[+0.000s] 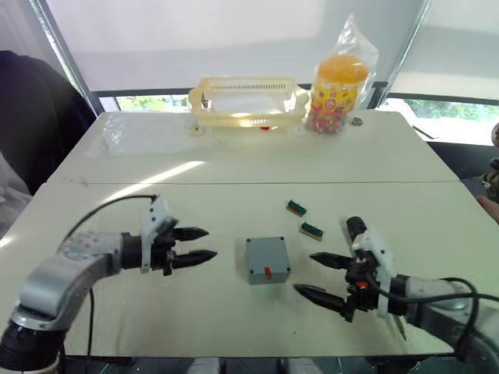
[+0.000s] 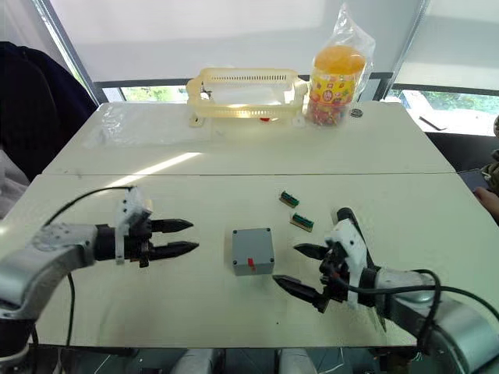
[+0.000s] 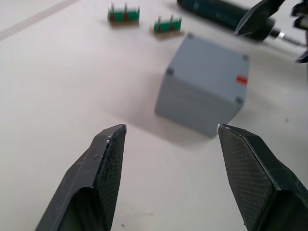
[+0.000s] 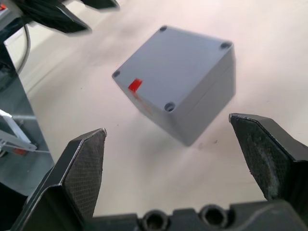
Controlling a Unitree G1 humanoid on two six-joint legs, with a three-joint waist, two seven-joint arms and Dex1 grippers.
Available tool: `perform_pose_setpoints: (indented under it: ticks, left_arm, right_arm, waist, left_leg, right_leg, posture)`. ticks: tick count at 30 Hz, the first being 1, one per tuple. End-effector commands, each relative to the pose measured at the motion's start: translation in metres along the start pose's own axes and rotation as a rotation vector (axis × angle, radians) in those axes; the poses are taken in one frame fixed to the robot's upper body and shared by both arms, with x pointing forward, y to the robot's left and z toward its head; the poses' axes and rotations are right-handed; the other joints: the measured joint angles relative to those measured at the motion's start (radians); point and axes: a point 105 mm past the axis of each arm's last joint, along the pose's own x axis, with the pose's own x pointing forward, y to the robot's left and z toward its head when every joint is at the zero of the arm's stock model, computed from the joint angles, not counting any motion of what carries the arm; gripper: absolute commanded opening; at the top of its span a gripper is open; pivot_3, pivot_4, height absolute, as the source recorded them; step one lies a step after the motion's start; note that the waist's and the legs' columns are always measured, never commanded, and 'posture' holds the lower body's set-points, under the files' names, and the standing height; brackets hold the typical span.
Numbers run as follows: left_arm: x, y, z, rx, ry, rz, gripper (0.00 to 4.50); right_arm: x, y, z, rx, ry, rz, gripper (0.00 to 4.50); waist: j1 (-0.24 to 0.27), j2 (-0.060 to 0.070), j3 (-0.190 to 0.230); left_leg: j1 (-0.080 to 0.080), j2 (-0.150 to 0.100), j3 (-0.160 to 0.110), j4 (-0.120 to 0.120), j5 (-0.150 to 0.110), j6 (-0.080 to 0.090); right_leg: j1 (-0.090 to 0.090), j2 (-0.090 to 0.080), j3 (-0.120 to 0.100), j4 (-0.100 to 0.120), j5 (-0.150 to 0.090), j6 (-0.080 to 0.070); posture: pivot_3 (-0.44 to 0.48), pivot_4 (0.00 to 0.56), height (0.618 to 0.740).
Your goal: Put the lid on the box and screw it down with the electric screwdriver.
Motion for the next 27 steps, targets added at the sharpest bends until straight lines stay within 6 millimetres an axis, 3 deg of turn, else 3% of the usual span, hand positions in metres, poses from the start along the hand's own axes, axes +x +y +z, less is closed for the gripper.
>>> perform_pose_setpoints:
  ticks: [1,3,4,10,14,17,19,27]
  left_arm:
    - [0.009,-0.024,0.014,0.069,0.003,-0.12,1.25]
    - [0.02,-0.033,0.016,0.075,-0.006,-0.173,0.17]
    - [0.024,-0.036,0.016,0.077,-0.008,-0.193,0.07]
    - [0.039,-0.039,0.007,0.135,0.049,-0.229,0.07]
    - [0.042,-0.039,0.007,0.146,0.05,-0.224,0.07]
    - [0.043,-0.039,0.004,0.148,0.057,-0.213,0.0]
    - [0.043,-0.039,0.003,0.143,0.058,-0.206,0.0]
    - [0.042,-0.039,-0.002,0.124,0.056,-0.181,0.0]
  right_arm:
    - [-0.001,-0.025,0.012,-0.036,-0.048,-0.113,4.5]
    - [0.007,-0.038,0.014,-0.073,-0.057,-0.163,4.5]
    - [0.011,-0.045,0.015,-0.091,-0.064,-0.189,4.5]
    - [0.023,-0.085,0.017,-0.142,-0.08,-0.336,4.5]
    - [0.025,-0.095,0.017,-0.165,-0.089,-0.352,4.5]
    - [0.027,-0.097,0.014,-0.173,-0.082,-0.342,3.67]
    - [0.029,-0.096,0.011,-0.174,-0.076,-0.328,2.73]
    - [0.036,-0.097,-0.002,-0.16,-0.055,-0.298,2.73]
  waist:
    - [-0.004,0.0,0.0]
    - [-0.006,0.0,0.0]
    - [-0.006,0.0,0.0]
    - [-0.005,0.0,0.001]
    - [-0.005,0.001,0.001]
    - [-0.005,0.001,0.001]
    - [-0.006,0.001,0.001]
    - [-0.007,0.001,0.001]
  left_leg:
    - [0.0,0.0,0.0,0.0,0.0,0.0]
    - [0.0,-0.001,0.002,-0.001,0.0,0.0]
    - [0.0,-0.001,0.003,-0.002,0.0,0.0]
    - [-0.002,-0.001,0.002,-0.002,0.0,0.0]
    - [-0.002,-0.001,0.002,-0.002,0.0,0.0]
    - [-0.003,-0.001,0.002,-0.002,0.0,0.0]
    - [-0.002,-0.001,0.002,-0.002,0.0,0.0]
    - [-0.002,-0.001,0.002,-0.002,0.0,0.0]
  right_leg:
    - [0.0,0.0,0.0,-0.001,0.0,0.0]
    - [0.0,0.0,0.001,-0.002,0.0,0.0]
    - [0.0,0.0,0.001,-0.002,0.0,0.0]
    - [-0.004,0.002,0.001,0.001,0.001,0.0]
    - [-0.004,0.002,0.001,0.001,0.001,0.0]
    - [-0.004,0.002,0.001,0.001,0.002,0.003]
    - [-0.004,0.002,0.001,0.001,0.002,0.003]
    - [-0.005,0.002,0.001,0.002,0.002,0.003]
  posture:
    - [0.0,0.15,0.74]
    - [0.0,0.15,0.74]
    - [0.0,0.15,0.74]
    - [0.0,0.15,0.74]
    - [0.0,0.15,0.74]
    - [0.0,0.15,0.74]
    - [0.0,0.15,0.74]
    - [0.0,0.15,0.74]
